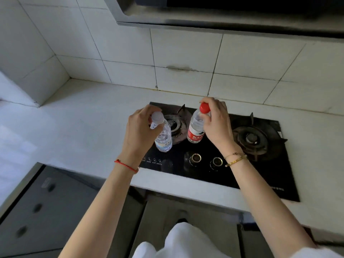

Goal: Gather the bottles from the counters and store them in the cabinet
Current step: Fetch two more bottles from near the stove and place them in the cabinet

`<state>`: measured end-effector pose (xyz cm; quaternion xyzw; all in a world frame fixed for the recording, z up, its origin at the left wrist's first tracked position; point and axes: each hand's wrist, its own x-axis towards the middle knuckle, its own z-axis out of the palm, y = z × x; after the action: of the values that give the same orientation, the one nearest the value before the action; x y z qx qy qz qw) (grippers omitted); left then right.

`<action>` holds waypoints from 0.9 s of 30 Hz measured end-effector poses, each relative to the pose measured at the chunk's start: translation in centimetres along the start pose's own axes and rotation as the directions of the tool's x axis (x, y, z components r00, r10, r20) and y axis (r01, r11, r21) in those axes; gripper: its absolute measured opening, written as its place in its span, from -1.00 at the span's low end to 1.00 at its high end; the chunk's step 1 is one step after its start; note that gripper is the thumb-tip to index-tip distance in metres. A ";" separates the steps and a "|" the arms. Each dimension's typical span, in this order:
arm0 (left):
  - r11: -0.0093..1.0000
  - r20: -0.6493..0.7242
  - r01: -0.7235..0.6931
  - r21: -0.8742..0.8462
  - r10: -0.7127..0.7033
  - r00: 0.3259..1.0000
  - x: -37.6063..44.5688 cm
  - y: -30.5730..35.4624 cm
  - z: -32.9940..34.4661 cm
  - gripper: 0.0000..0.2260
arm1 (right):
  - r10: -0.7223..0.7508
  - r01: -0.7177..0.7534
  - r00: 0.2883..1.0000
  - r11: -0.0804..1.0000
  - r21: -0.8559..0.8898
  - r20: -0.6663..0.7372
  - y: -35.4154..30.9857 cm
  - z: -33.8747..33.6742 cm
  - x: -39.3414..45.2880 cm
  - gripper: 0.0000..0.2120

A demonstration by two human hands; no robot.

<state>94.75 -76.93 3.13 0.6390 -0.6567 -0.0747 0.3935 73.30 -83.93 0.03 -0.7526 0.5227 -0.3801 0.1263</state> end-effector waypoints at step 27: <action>0.977 0.345 0.203 -0.059 -0.171 0.923 -29.5 -3.0 1.1 -0.77 | 0.363 -0.370 0.911 0.929 0.003 0.195 -4.1 2.4 -34.3 -0.69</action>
<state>92.64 -51.41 -11.85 0.6572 -0.6462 -0.2513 0.2956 72.20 -52.38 -14.31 -0.6715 0.6322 -0.2860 0.2600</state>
